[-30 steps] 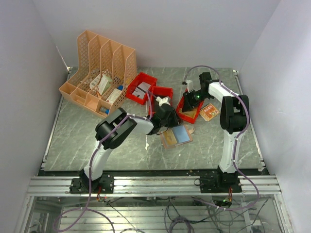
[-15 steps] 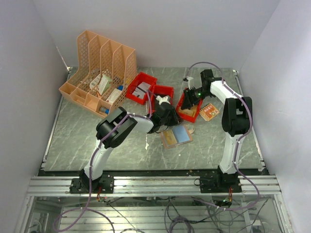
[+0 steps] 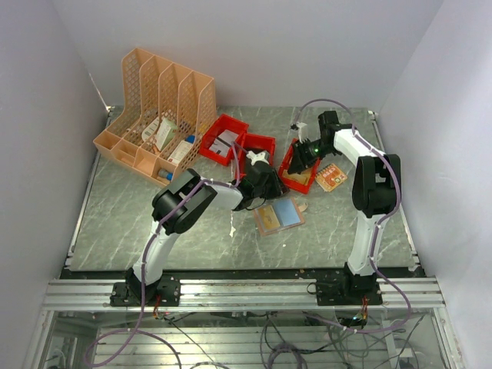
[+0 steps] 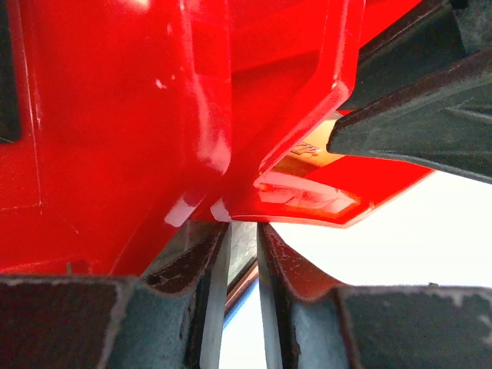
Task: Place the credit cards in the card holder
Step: Pick up the credit card from the storage box.
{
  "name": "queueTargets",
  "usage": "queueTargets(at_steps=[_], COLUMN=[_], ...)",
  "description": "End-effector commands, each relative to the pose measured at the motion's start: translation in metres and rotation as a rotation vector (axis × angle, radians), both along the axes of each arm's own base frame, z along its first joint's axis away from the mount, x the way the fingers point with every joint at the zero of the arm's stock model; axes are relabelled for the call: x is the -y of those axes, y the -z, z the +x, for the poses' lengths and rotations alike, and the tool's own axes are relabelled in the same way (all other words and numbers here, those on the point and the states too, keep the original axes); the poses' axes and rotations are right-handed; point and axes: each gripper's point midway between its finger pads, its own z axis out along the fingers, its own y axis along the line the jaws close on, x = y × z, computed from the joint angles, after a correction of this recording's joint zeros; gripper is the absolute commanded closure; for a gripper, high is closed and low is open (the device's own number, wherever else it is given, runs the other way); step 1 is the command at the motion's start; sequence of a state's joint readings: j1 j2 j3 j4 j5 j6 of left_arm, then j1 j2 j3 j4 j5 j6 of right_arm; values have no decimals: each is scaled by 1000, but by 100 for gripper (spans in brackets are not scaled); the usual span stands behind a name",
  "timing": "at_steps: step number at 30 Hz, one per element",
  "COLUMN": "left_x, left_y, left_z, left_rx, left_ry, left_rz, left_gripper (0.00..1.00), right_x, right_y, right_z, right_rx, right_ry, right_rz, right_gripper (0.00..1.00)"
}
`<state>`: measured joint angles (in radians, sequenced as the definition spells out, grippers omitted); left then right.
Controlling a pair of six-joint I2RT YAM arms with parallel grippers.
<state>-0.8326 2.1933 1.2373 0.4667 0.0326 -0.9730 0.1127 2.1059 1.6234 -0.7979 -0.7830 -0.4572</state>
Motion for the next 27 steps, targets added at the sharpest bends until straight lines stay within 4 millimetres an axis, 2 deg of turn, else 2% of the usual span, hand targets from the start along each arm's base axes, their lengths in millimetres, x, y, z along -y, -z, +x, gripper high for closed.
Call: queueTargets(at_steps=[1,3,7,16,22,24,27], left_x=[1,1,2,1,0,0,1], left_y=[1,0,1,0,1,1,1], left_z=[14,14,14,14,14,14,14], left_rx=[6,7,7,7,5,5,5], left_ry=[-9,-8,-7,-8,-10,-10,-8], left_rz=[-7,-7,-5,-7,-9,-10,-12], left_gripper=[68,68,68,68,68,68,68], right_x=[5,5,4,1,3,4,5], right_y=[7,10,12,4,3,-7,-6], right_z=[-13,-15,-20,-25,-25,-23,-20], right_rx=[-27,-30,-32,-23,0,35,46], right_ry=[0,-4,-19,-33,-22,-17,-14], right_rz=[-52,-59,-64,-37,-53,-60,-70], right_gripper=[77,81,82,85,84,83,79])
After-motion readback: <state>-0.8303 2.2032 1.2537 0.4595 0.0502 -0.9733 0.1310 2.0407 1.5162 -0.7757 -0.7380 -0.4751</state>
